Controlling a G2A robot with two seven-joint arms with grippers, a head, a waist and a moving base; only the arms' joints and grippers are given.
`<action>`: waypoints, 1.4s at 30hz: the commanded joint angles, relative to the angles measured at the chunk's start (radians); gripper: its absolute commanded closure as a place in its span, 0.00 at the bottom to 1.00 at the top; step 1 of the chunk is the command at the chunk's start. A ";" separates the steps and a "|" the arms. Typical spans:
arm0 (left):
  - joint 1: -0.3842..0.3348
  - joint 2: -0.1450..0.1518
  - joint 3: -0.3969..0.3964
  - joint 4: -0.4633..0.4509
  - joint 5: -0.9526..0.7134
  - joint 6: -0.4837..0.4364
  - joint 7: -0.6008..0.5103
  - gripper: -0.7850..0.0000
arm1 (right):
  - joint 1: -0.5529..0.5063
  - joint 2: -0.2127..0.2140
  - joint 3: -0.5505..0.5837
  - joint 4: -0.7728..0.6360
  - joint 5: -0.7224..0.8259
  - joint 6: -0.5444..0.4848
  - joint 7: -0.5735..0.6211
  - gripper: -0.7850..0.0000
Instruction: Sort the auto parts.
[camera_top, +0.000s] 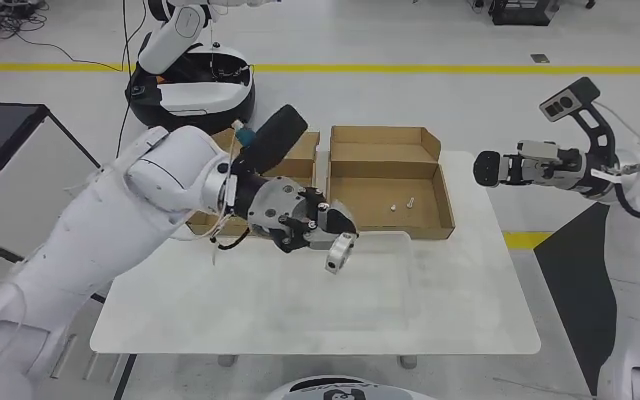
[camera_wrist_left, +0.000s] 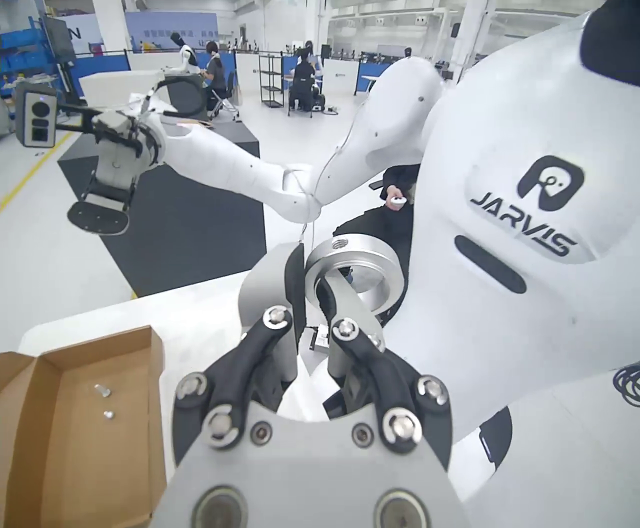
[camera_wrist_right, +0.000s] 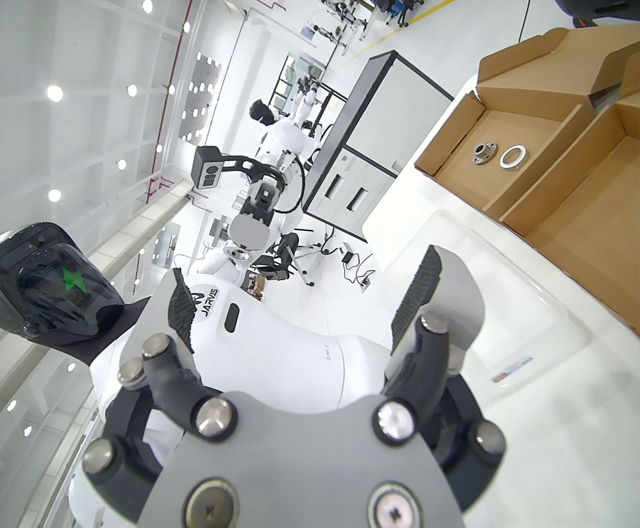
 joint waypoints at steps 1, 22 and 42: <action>0.003 0.000 -0.005 -0.010 -0.027 0.000 -0.001 1.00 | 0.000 0.000 0.000 0.000 0.000 0.000 0.000 0.00; 0.032 -0.026 -0.045 -0.043 -0.132 0.000 -0.001 1.00 | 0.000 0.000 0.000 0.000 0.000 0.000 0.000 0.00; 0.196 -0.102 -0.211 -0.101 -0.428 0.000 0.174 1.00 | 0.000 0.000 0.000 0.000 0.000 0.000 0.000 0.00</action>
